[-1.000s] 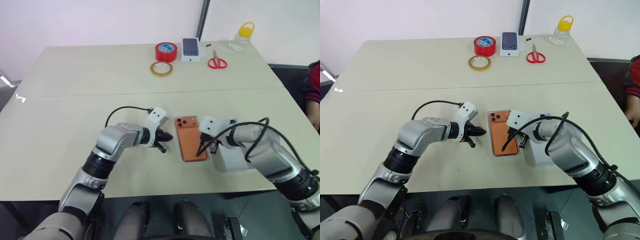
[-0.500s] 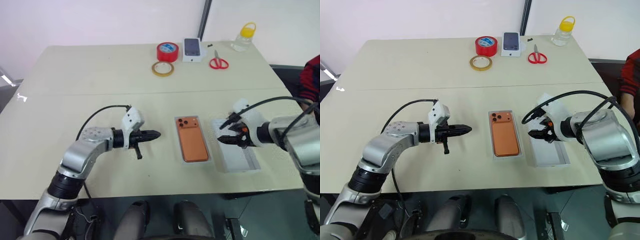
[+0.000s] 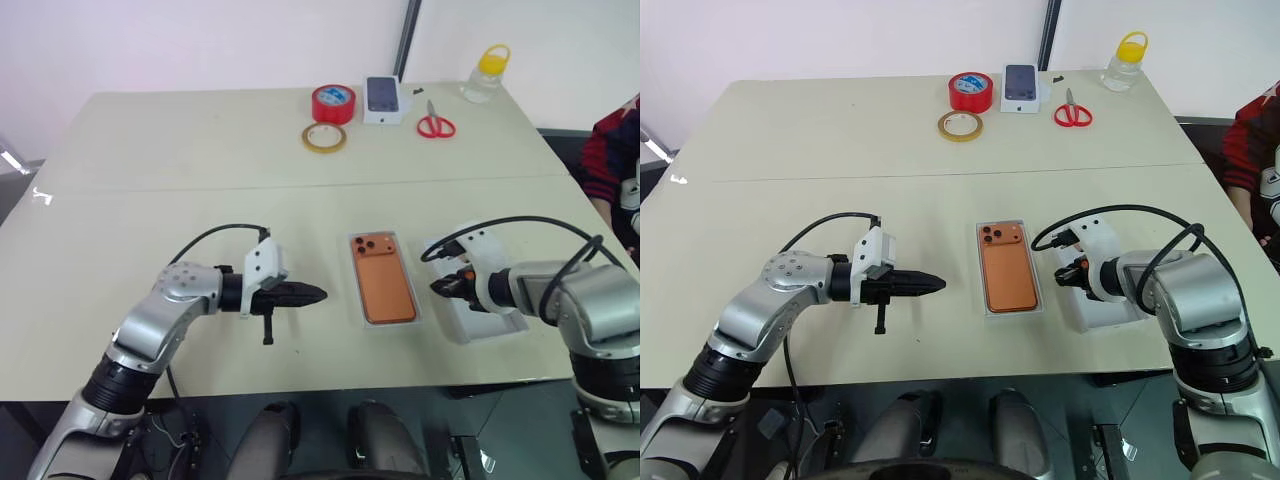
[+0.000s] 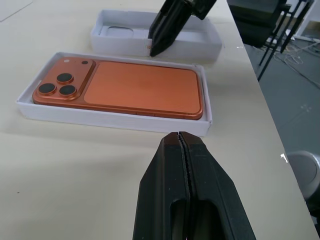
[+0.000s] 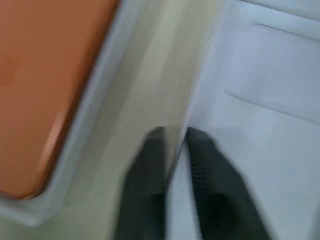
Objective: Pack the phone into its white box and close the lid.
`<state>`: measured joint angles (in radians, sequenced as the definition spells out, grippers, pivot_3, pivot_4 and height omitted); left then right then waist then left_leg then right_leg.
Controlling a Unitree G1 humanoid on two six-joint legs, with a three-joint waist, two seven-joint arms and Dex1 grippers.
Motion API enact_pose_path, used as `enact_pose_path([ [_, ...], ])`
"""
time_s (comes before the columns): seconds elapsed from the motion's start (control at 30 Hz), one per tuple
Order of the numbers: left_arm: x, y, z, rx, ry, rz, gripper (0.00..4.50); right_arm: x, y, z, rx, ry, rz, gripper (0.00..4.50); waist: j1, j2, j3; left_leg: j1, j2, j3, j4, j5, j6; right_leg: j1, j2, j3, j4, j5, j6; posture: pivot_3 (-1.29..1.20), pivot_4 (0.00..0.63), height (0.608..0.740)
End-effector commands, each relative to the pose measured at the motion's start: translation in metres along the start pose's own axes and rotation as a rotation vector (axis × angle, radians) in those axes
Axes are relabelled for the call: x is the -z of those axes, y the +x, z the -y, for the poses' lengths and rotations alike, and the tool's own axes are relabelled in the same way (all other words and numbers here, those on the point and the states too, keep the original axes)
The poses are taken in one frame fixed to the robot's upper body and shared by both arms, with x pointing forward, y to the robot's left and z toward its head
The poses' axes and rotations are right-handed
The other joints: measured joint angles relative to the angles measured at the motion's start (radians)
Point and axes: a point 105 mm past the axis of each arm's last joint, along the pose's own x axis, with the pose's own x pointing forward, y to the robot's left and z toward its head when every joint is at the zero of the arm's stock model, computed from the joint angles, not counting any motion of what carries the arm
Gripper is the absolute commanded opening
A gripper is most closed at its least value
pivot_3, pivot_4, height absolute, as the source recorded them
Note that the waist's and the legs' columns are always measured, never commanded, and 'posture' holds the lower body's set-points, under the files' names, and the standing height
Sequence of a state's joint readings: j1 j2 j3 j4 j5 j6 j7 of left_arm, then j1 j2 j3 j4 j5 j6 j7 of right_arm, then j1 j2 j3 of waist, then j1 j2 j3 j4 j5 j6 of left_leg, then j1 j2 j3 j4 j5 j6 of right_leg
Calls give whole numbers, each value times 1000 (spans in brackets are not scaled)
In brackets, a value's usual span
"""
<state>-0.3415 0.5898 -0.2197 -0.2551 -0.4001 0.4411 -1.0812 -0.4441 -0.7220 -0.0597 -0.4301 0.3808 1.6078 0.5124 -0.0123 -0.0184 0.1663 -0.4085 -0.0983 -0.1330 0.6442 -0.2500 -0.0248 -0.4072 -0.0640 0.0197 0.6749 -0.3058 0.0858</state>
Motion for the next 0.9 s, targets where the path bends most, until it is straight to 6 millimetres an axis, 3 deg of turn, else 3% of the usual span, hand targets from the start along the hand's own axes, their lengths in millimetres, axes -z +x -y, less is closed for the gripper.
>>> enact_pose_path([
  [0.03,-5,1,3,-8,38,24,0,-6,-2,0,-6,32,33,40,-2,0,0,0,0,0,0,0,0,0,0,0,0,0,0,0,150,740],
  [0.1,-4,1,3,-20,30,28,0,-10,-4,1,-3,45,47,40,-2,0,0,0,0,0,0,0,0,0,0,0,1,0,0,0,150,740],
  [0.17,-3,-3,-2,-63,12,42,0,-26,-11,10,17,80,107,40,-3,0,0,0,0,0,0,0,0,0,0,0,1,0,0,0,150,740],
  [0.27,-5,-21,-24,-213,-37,86,0,-75,-34,10,-76,158,304,40,-7,2,1,0,0,1,0,0,0,-1,0,1,1,0,0,0,150,740],
  [0.33,-5,-33,-38,-301,-72,115,0,-102,-47,-6,-228,186,407,40,-8,3,2,0,0,1,0,0,1,-2,1,1,3,0,0,0,150,740],
  [0.47,-2,-61,-60,-458,-107,131,0,-135,-61,-72,-622,156,480,40,-9,3,2,0,3,1,-2,0,0,-2,2,1,2,0,0,0,150,740],
  [0.57,2,-73,-67,-522,-104,113,0,-137,-57,-116,-807,275,456,40,-6,3,2,0,3,2,-1,0,0,-2,2,1,3,0,0,0,150,740],
  [0.7,3,-80,-70,-553,-82,83,0,-125,-31,-160,-901,505,374,40,-10,2,1,-1,3,2,1,0,0,-1,2,1,2,0,0,0,150,740],
  [0.8,2,-78,-65,-534,-75,76,0,-118,-21,-179,-893,662,339,40,-14,3,1,-1,2,3,1,0,1,-4,2,2,5,0,0,0,150,740],
  [0.9,1,-68,-57,-492,-69,75,0,-106,-7,-181,-828,797,273,40,-19,3,1,-1,2,3,1,0,0,-4,2,2,6,0,0,0,150,740],
])
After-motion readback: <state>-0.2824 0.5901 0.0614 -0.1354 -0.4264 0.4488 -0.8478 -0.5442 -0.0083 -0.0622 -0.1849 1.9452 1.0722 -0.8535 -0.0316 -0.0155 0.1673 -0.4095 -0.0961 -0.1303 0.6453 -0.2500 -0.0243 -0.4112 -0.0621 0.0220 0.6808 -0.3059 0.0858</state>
